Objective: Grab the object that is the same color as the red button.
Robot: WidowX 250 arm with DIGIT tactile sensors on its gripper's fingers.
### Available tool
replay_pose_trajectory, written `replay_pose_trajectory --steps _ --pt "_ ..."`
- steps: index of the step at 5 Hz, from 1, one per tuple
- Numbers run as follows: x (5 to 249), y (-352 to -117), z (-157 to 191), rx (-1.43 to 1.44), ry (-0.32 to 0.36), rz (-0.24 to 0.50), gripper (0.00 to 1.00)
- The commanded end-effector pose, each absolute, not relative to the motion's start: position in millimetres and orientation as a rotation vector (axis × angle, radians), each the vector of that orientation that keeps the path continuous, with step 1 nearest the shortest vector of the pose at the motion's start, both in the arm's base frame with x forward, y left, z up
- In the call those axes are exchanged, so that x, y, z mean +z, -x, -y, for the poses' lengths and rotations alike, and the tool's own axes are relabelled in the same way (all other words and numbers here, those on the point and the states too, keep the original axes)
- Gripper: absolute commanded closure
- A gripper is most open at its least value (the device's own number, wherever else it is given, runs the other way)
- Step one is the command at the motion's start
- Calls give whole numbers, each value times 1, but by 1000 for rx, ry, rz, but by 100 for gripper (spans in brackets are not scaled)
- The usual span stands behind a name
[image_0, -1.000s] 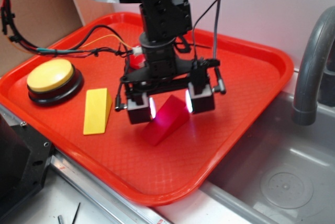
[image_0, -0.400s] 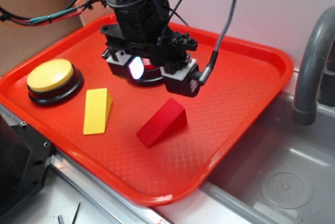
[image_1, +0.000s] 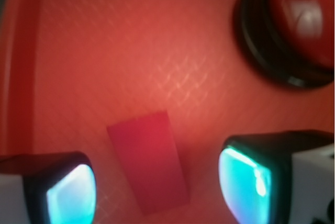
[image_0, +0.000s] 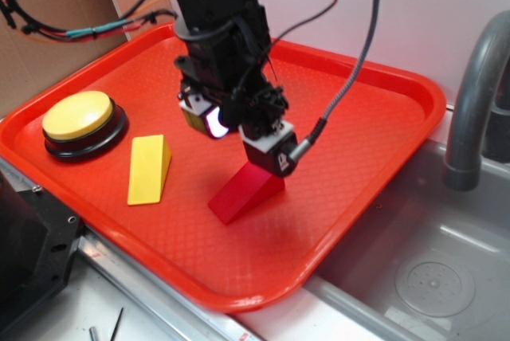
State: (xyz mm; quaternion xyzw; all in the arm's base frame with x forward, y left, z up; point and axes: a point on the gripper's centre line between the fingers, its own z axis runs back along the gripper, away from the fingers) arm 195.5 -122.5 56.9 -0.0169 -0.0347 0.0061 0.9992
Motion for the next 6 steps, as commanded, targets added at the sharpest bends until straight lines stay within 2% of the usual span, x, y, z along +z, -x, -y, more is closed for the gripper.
replay_pose_trajectory --steps 1,2,3,4,5,6 --pt "39 -196 117 -56 19 1 0" --pt "31 -223 111 -47 30 -11 0" --pt "20 -236 112 -68 46 -10 0" --pt "21 -236 122 -90 25 -10 0" --pt "26 -227 126 -34 -9 -5 24" --pt "27 -224 128 24 -27 -8 100"
